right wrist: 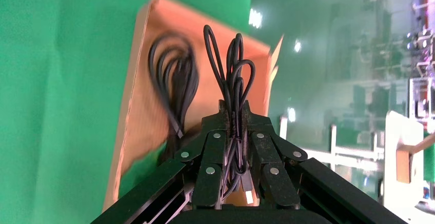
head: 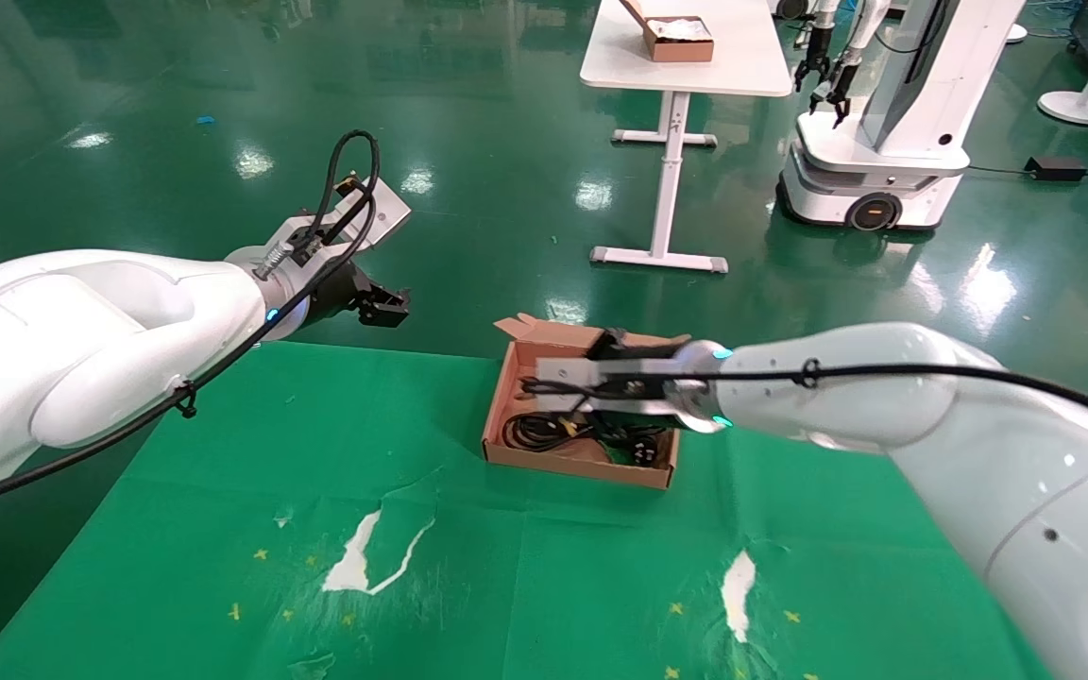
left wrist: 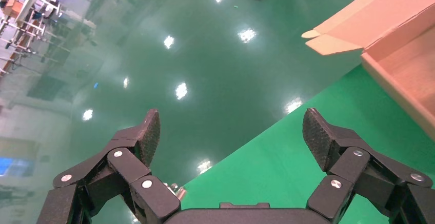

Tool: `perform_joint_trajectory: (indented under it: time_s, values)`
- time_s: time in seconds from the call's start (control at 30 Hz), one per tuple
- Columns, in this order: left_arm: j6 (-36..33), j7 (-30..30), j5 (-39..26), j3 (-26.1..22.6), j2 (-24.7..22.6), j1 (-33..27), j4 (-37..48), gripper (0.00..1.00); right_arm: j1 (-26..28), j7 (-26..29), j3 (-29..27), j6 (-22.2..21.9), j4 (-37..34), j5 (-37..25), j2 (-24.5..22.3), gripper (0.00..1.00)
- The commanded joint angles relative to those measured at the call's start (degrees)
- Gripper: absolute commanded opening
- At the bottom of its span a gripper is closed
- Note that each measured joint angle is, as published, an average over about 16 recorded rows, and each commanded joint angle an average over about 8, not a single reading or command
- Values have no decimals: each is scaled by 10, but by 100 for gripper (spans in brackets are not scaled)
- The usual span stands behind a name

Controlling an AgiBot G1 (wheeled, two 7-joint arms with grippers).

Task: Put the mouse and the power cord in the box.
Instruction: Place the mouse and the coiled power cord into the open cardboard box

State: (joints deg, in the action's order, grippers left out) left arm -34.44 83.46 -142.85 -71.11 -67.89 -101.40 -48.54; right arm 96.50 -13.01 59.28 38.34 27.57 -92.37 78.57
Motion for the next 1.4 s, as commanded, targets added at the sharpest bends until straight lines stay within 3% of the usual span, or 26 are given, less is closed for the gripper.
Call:
perform_joint_trajectory:
  time_s: [0.03, 0.07, 0.73, 1.4]
  values:
    - [-2, 4, -4, 0, 1, 1, -4, 100, -5, 2, 13, -12, -9, 5, 0, 93]
    - [-2, 4, -4, 0, 1, 1, -4, 100, -7, 2, 15, -15, -11, 6, 0, 100]
    - [-1, 3, -3, 1, 1, 1, -2, 100, -10, 6, 0, 3, 3, 12, -9, 100]
    - [-2, 3, -3, 1, 1, 1, -2, 100, -118, 80, -138, 153, 149, 169, -145, 100]
